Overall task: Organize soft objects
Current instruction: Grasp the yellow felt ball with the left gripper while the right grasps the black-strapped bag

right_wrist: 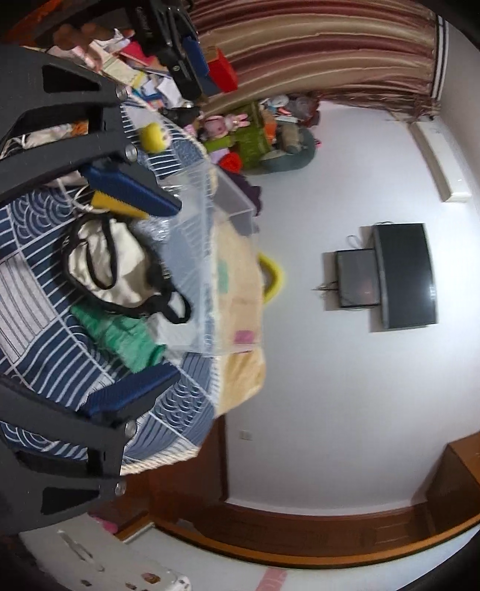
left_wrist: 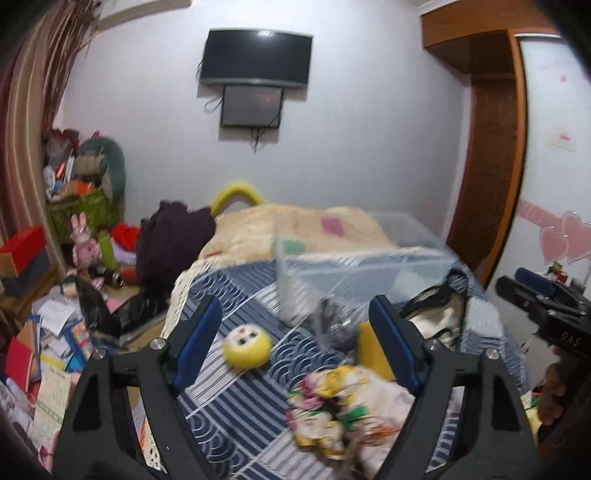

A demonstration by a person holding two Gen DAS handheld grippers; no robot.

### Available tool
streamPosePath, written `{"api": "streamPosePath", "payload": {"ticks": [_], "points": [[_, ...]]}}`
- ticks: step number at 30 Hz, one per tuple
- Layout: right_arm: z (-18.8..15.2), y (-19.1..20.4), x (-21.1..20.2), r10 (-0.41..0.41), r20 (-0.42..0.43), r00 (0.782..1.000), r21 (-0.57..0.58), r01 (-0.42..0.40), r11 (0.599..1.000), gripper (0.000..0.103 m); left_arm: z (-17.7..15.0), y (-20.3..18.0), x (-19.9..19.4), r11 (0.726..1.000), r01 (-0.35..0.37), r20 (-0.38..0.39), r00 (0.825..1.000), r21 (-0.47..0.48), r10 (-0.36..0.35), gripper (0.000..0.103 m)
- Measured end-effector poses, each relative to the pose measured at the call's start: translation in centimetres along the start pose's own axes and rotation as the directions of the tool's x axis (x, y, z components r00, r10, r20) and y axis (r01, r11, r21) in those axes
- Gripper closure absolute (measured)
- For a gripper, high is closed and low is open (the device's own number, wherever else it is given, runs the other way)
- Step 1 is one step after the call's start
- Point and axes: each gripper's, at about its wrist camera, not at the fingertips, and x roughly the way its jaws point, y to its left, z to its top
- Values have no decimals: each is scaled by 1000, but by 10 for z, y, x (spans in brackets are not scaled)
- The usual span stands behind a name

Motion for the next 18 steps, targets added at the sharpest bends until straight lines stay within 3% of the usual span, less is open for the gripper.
{"api": "streamPosePath", "payload": {"ticks": [7, 12, 13, 15, 18], "points": [[-14, -11, 32, 36, -132, 991, 50, -30, 998, 48, -24, 26, 50, 999, -52, -130, 990, -13, 50, 28], [-23, -14, 47, 41, -192, 980, 62, -29, 998, 58, -32, 39, 80, 998, -22, -205, 979, -63, 8, 30], [-24, -15, 50, 42, -202, 979, 65, -29, 997, 64, -32, 39, 85, 998, -27, -212, 977, -57, 14, 31], [-25, -15, 56, 54, -222, 974, 77, -38, 996, 74, -33, 38, 94, 998, -32, -224, 974, -47, 21, 35], [-29, -17, 63, 68, -246, 967, 82, -49, 995, 87, -36, 39, 104, 998, -46, -246, 969, -52, 32, 52]]}}
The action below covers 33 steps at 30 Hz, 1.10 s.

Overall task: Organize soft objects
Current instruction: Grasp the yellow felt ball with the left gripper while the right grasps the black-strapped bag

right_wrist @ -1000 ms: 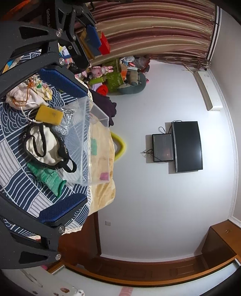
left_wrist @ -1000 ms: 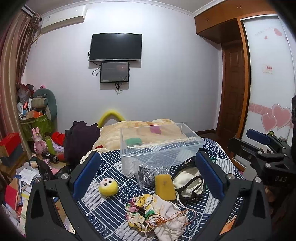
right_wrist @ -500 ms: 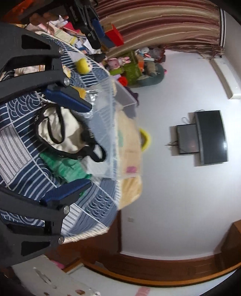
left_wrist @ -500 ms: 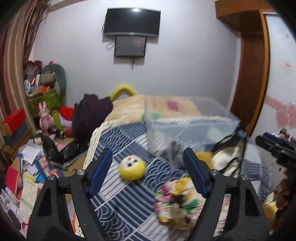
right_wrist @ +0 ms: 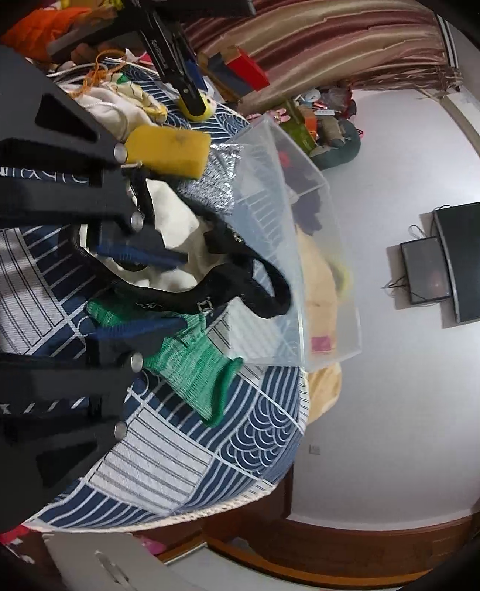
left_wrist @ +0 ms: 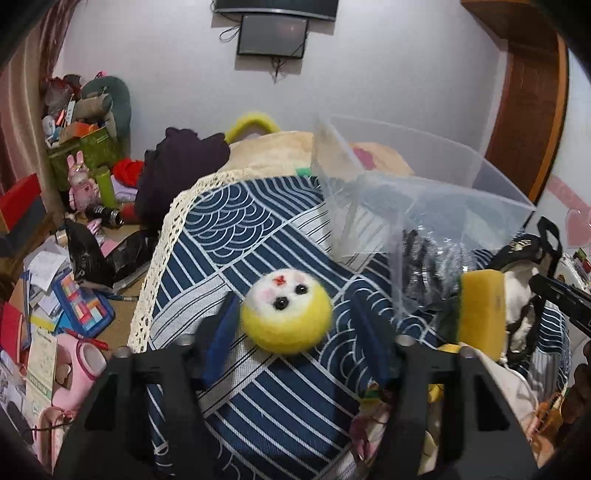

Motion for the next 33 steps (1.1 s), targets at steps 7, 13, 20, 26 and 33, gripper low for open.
{"api": "streamPosePath", "payload": {"ticks": [7, 13, 20, 26, 33], "points": [[0, -2, -13, -3, 55, 998, 5, 3, 1000, 94, -3, 2, -4, 1000, -3, 31, 1000, 0, 3, 58], [10, 3, -43, -25, 164, 986, -21, 28, 999, 95, 4, -9, -31, 999, -3, 100, 995, 42, -1, 59], [36, 5, -57, -40, 250, 967, -25, 47, 999, 95, 34, -30, -63, 993, 43, 201, 978, 105, -64, 59], [59, 2, -60, -37, 308, 951, -17, 44, 999, 95, 58, -42, -66, 988, 95, 228, 966, 122, -121, 58], [87, 10, -54, -32, 374, 927, -19, 42, 999, 95, 82, -50, -43, 983, 130, 195, 969, 131, -154, 58]]}}
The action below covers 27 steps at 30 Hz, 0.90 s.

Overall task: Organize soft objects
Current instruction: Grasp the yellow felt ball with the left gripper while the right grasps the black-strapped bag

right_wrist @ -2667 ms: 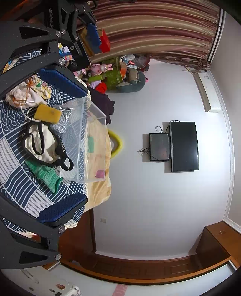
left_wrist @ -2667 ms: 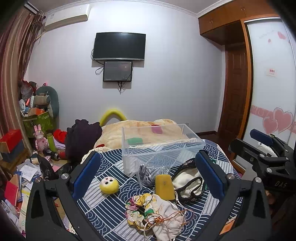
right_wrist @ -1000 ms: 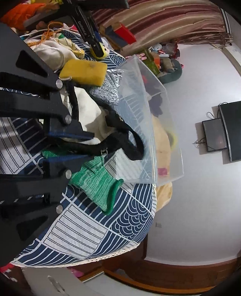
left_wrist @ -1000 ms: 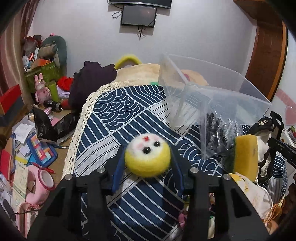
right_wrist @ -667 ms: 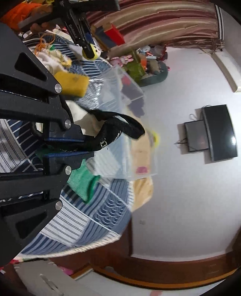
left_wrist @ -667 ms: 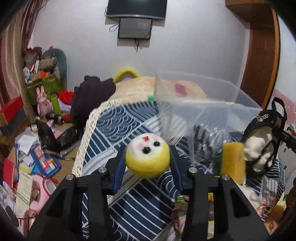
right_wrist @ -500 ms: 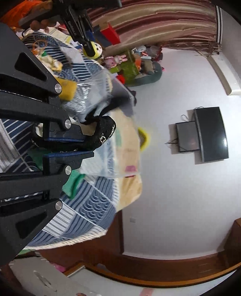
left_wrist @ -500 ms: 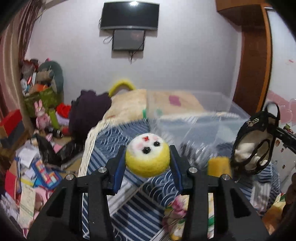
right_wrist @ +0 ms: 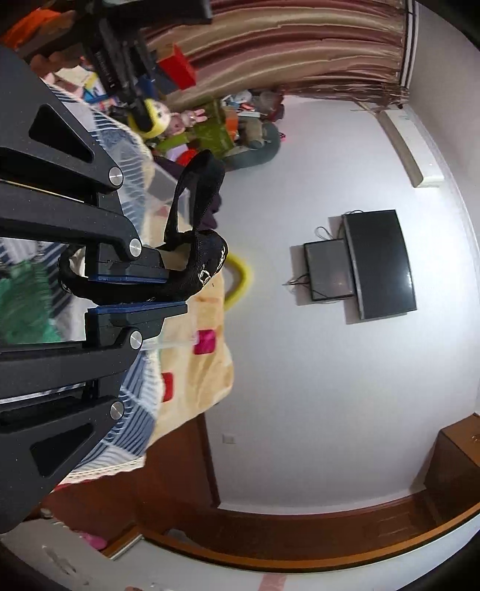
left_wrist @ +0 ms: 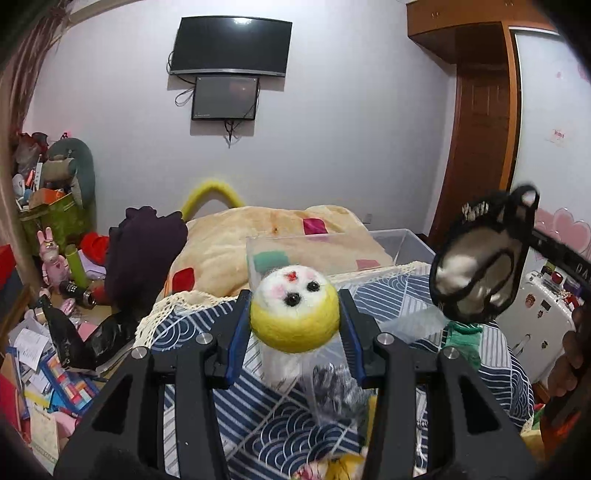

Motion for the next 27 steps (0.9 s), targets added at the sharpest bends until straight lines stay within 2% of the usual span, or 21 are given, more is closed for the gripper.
{"api": "streamPosePath", "payload": {"ticks": [5, 8, 13, 23, 27], "points": [[2, 9, 22, -20, 4, 1000, -28, 20, 999, 95, 7, -1, 28, 1000, 0, -53, 999, 10, 1, 58], [-3, 8, 42, -42, -34, 999, -49, 41, 998, 95, 8, -3, 43, 1000, 14, -89, 996, 22, -12, 58], [-14, 1, 72, -58, -119, 991, -45, 53, 998, 95, 4, -12, 64, 997, -12, -129, 991, 81, 23, 58], [-35, 0, 94, -44, -294, 955, -87, 19, 996, 94, -2, -19, 84, 992, -13, -181, 983, 124, 35, 56], [-38, -1, 91, -37, -334, 942, -107, 1, 994, 84, 0, -17, 82, 993, -1, -190, 981, 121, 24, 47]]}}
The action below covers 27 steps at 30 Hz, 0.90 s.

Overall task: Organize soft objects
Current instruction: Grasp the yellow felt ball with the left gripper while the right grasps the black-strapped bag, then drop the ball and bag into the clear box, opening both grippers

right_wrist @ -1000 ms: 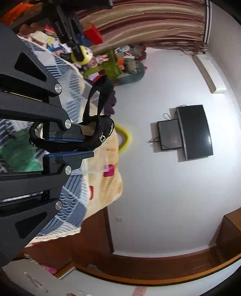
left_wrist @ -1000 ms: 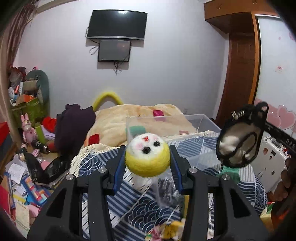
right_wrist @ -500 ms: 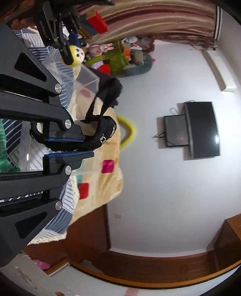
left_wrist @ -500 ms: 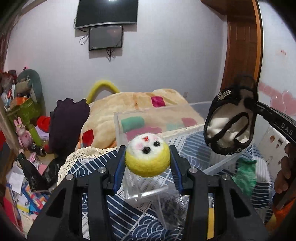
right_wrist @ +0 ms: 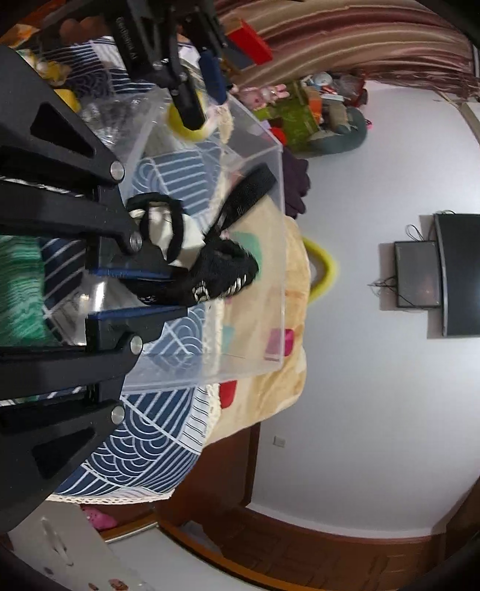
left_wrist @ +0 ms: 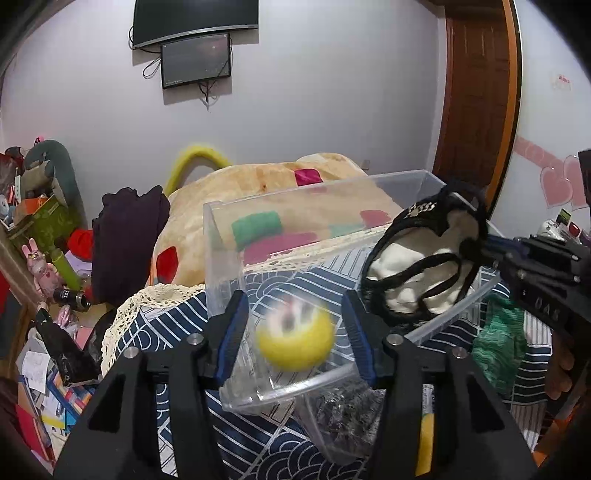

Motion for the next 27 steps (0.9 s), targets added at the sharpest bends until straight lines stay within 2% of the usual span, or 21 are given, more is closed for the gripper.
{"api": "streamPosePath", "payload": {"ticks": [2, 8, 9, 11, 13, 15, 17, 21, 27], "points": [[-2, 0, -5, 29, -1, 1000, -8, -29, 1000, 72, 0, -1, -4, 1000, 4, 8, 1000, 1, -4, 44], [-3, 2, -28, 58, 37, 998, -42, -57, 998, 62, 0, -7, -29, 1000, 15, 51, 999, 14, -16, 41], [-3, 1, -34, 62, 51, 997, -42, -60, 997, 59, -1, -9, -33, 1000, 12, 62, 998, 18, -13, 39], [-3, -1, -47, 68, 82, 994, -39, -65, 997, 45, -3, -11, -43, 1000, 10, 86, 996, 20, -12, 28], [-3, -2, -56, 65, 112, 992, -37, -61, 997, 37, -6, -13, -50, 1000, 3, 101, 995, 23, -5, 22], [-7, -2, -64, 53, 133, 990, -42, -48, 998, 34, -11, -13, -53, 1000, -5, 100, 995, 26, 3, 18], [-9, -1, -66, 44, 133, 990, -47, -38, 998, 25, -18, -12, -54, 1000, -12, 85, 996, 15, 10, 6], [-25, -6, -63, 16, 100, 995, -44, -12, 999, 21, -35, -9, -48, 1000, -16, 48, 999, 10, 15, 6], [-58, -13, -35, -16, -23, 1000, -32, 15, 999, 22, -57, -5, -21, 999, -39, -56, 998, 22, 40, 6]]}}
